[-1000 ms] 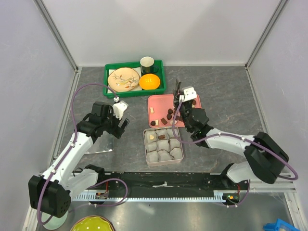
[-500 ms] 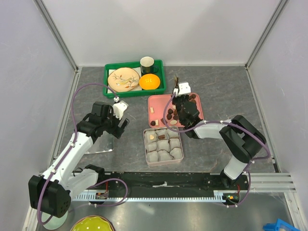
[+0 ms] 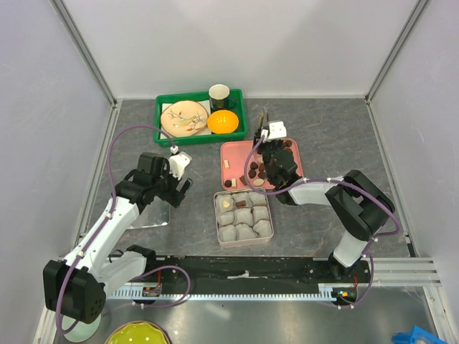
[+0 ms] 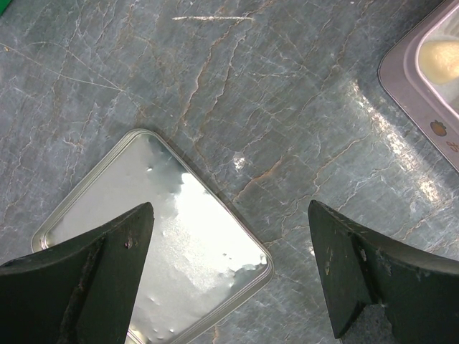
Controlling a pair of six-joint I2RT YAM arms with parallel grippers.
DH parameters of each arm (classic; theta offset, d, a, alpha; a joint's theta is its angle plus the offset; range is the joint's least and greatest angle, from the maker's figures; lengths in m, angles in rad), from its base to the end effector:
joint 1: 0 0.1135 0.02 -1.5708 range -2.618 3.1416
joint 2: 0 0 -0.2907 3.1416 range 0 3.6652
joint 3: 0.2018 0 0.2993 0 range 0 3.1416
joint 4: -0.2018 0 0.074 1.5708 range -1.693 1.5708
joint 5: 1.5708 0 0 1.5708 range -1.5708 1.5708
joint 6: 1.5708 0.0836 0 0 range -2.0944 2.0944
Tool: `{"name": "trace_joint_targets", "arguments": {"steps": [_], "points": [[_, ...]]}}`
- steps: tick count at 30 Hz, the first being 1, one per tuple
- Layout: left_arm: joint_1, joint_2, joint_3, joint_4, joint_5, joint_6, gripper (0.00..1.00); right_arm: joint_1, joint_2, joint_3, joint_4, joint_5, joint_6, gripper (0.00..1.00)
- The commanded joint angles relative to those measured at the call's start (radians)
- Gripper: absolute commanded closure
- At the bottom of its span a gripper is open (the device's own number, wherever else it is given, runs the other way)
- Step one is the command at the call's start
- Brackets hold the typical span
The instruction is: Pack the chocolate
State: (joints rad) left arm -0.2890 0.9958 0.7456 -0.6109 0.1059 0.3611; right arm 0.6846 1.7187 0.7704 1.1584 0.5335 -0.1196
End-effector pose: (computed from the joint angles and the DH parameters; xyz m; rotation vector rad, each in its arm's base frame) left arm 0.2498 -0.0835 0.2238 0.8203 2.2849 -0.0961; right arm 0.3564 0.2360 0.2282 -0.1062 1.3870 0.1081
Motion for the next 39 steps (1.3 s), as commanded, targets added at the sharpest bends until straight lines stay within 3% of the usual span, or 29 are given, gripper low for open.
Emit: {"name": "trace_joint_targets", "arguments": {"steps": [1, 31, 39], "points": [[0.004, -0.002, -0.003, 0.023, -0.006, 0.035, 0.05, -0.014, 0.019, 0.012, 0.061, 0.008, 0.032, 0.44], [0.004, 0.004, -0.018, 0.039, -0.020, 0.045, 0.05, -0.030, 0.061, -0.063, 0.057, 0.003, 0.086, 0.49], [0.004, 0.004, -0.017, 0.036, -0.018, 0.042, 0.05, -0.030, 0.051, -0.071, 0.038, -0.030, 0.113, 0.59]]}}
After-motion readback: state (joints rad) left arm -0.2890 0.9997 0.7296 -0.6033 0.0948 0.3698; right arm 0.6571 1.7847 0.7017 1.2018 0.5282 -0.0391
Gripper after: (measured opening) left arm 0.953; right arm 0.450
